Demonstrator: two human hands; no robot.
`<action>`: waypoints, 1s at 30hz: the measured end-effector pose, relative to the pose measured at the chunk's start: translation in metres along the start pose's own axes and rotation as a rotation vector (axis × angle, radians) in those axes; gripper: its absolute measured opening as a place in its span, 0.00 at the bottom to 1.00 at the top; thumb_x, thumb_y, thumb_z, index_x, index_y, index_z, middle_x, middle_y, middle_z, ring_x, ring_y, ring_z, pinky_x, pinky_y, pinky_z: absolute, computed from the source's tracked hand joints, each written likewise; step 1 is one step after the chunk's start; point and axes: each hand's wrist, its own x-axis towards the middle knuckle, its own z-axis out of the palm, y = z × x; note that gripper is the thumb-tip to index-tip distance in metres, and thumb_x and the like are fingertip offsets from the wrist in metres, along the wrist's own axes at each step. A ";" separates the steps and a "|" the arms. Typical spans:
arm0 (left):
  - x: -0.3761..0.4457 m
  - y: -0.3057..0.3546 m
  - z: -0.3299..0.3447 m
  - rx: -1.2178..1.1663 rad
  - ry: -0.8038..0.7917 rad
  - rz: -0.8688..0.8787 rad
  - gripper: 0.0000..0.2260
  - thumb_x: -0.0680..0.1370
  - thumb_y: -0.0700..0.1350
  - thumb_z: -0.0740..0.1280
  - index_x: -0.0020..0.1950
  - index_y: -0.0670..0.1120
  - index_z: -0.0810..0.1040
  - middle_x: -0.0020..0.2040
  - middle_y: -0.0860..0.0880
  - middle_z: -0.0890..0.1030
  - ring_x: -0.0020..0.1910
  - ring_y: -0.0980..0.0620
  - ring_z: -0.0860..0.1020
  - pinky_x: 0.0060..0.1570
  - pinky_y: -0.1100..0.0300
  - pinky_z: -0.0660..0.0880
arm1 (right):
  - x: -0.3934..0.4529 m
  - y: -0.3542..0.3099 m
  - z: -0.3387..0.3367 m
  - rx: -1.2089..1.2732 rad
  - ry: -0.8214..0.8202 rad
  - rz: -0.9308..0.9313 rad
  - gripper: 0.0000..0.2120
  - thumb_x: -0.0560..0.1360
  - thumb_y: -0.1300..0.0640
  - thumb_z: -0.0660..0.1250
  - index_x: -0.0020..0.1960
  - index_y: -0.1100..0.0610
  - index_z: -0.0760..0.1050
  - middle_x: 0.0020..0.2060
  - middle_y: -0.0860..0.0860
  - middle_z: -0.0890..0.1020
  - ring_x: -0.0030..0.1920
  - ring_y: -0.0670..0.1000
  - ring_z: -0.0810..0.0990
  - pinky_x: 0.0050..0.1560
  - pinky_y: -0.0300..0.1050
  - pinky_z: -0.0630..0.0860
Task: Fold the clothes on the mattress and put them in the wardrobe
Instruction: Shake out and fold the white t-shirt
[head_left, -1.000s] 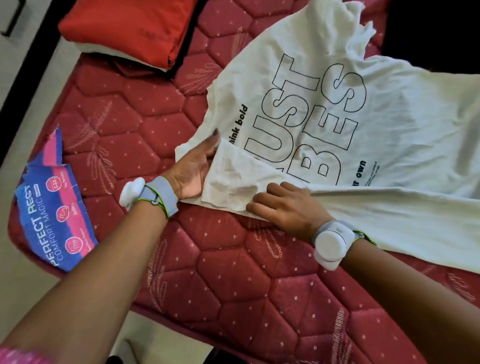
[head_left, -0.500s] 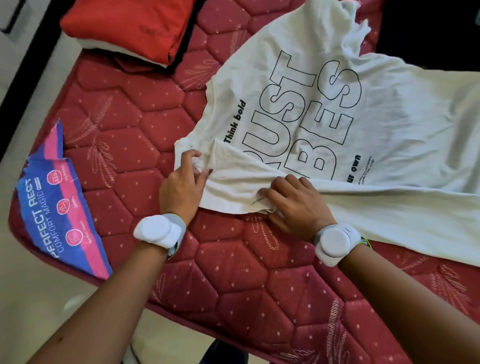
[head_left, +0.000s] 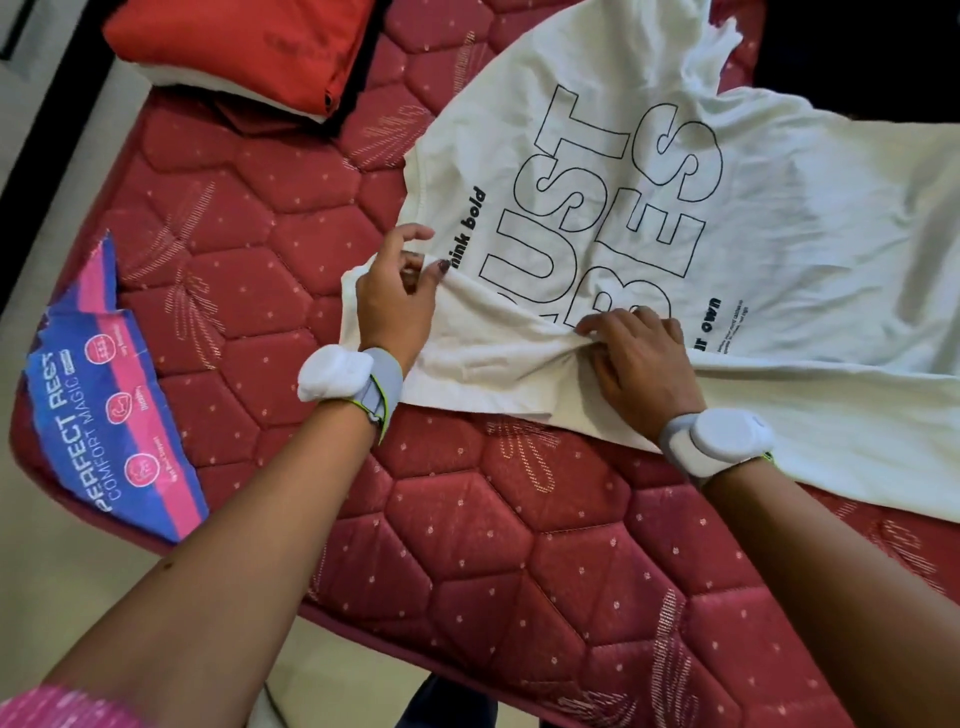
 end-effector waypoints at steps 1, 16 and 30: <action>0.002 0.002 0.000 -0.053 0.062 0.044 0.10 0.76 0.41 0.68 0.57 0.45 0.77 0.37 0.58 0.76 0.35 0.65 0.74 0.42 0.67 0.72 | 0.005 0.000 -0.002 0.028 0.044 0.020 0.16 0.74 0.52 0.54 0.55 0.56 0.75 0.47 0.54 0.80 0.47 0.60 0.78 0.46 0.53 0.69; -0.003 -0.054 -0.013 0.775 0.136 0.306 0.12 0.81 0.50 0.56 0.47 0.44 0.74 0.38 0.43 0.81 0.36 0.40 0.78 0.40 0.51 0.67 | 0.009 0.033 -0.004 -0.287 0.105 0.139 0.15 0.79 0.44 0.57 0.49 0.55 0.73 0.39 0.53 0.81 0.33 0.60 0.80 0.32 0.44 0.64; -0.022 0.000 0.068 0.803 -0.373 0.712 0.23 0.80 0.57 0.52 0.74 0.54 0.65 0.76 0.50 0.63 0.75 0.48 0.60 0.70 0.41 0.56 | -0.015 0.065 -0.034 -0.269 -0.080 0.296 0.29 0.73 0.29 0.52 0.53 0.53 0.74 0.46 0.54 0.81 0.50 0.59 0.77 0.50 0.52 0.67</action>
